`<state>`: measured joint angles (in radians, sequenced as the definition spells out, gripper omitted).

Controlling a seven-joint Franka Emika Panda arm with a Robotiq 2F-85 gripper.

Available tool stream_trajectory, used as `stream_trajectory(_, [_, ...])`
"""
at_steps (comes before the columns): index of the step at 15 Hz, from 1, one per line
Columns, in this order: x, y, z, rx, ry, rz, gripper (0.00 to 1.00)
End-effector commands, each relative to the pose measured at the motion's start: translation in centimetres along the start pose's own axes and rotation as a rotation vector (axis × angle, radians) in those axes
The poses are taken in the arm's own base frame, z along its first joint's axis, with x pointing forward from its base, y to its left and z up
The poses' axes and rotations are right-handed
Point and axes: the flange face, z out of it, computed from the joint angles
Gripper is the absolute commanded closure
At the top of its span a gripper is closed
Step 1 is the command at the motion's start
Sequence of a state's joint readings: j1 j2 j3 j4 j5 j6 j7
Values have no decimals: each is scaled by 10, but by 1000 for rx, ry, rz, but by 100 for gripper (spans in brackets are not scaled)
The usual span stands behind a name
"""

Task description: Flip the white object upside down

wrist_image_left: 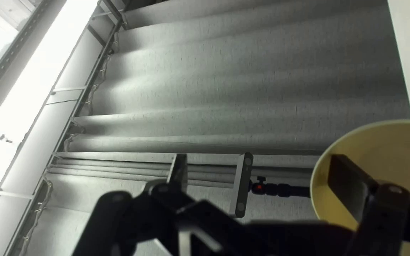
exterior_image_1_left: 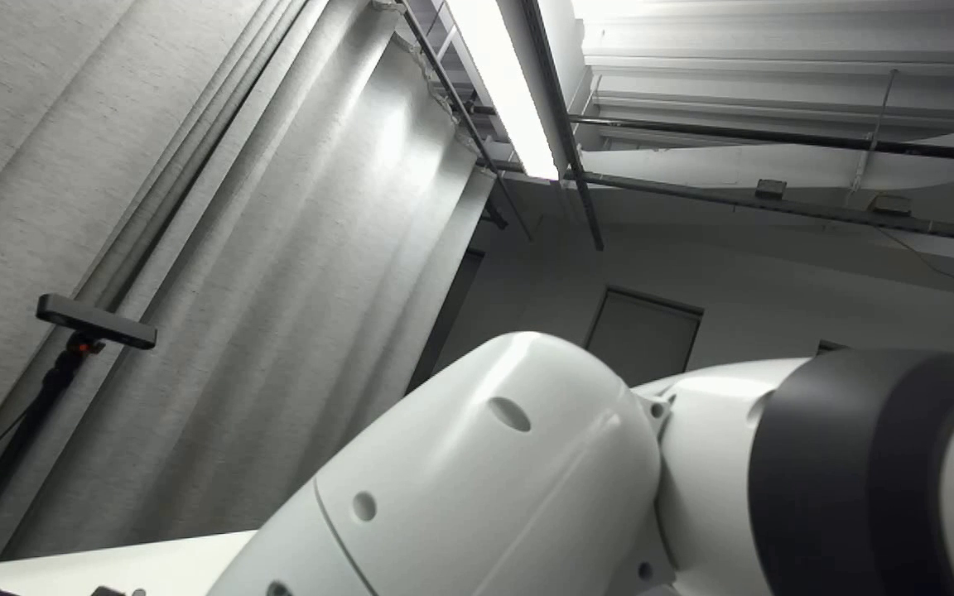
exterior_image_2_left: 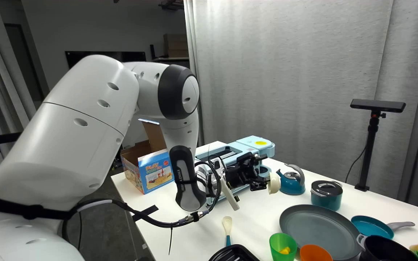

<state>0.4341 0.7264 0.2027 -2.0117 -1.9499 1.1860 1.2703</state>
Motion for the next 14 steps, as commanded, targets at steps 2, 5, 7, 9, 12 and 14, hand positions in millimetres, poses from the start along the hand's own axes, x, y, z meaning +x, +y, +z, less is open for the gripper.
stream_trajectory(2, [-1,-2,-2,-57,-3,24,0])
stream_trajectory(5, [-1,-2,-3,-68,0,30,0])
stream_trajectory(7, [-1,-2,-4,-75,8,40,0])
stream_trajectory(9, [-2,-3,-4,-76,7,54,0])
stream_trajectory(12, [-1,-3,-4,-83,25,73,0])
stream_trajectory(14, [0,-3,-5,-103,59,83,0])
